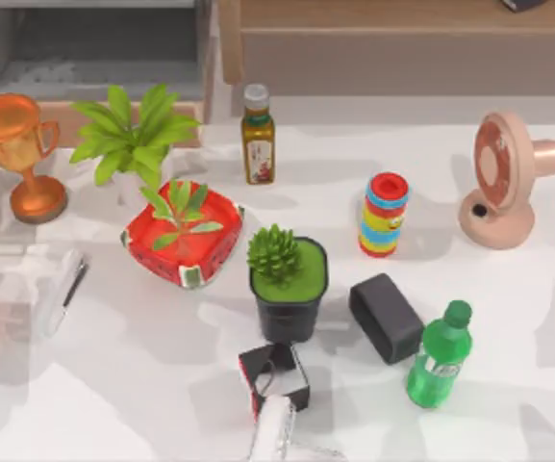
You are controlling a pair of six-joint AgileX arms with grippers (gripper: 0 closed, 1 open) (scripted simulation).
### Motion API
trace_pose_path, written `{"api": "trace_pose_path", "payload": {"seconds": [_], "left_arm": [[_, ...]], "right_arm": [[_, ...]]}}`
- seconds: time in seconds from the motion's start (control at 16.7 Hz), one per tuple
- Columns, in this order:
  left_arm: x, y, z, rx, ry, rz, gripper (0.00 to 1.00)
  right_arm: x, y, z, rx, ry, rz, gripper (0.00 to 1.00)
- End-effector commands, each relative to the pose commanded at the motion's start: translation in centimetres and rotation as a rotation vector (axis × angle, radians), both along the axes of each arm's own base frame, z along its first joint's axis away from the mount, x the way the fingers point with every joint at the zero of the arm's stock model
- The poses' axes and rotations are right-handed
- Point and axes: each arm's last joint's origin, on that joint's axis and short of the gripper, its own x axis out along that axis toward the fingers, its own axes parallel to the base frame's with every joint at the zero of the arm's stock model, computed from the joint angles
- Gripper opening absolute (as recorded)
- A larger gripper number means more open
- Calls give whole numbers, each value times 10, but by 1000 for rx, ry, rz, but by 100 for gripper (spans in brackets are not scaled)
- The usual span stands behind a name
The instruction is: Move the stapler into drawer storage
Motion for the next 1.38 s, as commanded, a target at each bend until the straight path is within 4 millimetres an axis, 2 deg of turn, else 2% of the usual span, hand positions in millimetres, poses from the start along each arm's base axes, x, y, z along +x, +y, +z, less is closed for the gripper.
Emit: {"api": "trace_pose_path", "payload": {"seconds": [0.3, 0.48, 1.08, 1.2, 1.38], "left_arm": [[17, -95, 5, -30, 270, -106, 100], [19, -126, -4, -16, 374, -145, 100], [16, -133, -7, -14, 389, -150, 100], [14, -136, -13, -13, 388, -151, 100], [12, -138, -31, -11, 392, -149, 100]], "right_arm": [[0, 0, 0, 0, 0, 0, 100], [0, 0, 0, 0, 0, 0, 100], [0, 0, 0, 0, 0, 0, 100], [0, 0, 0, 0, 0, 0, 100], [0, 0, 0, 0, 0, 0, 100]]}}
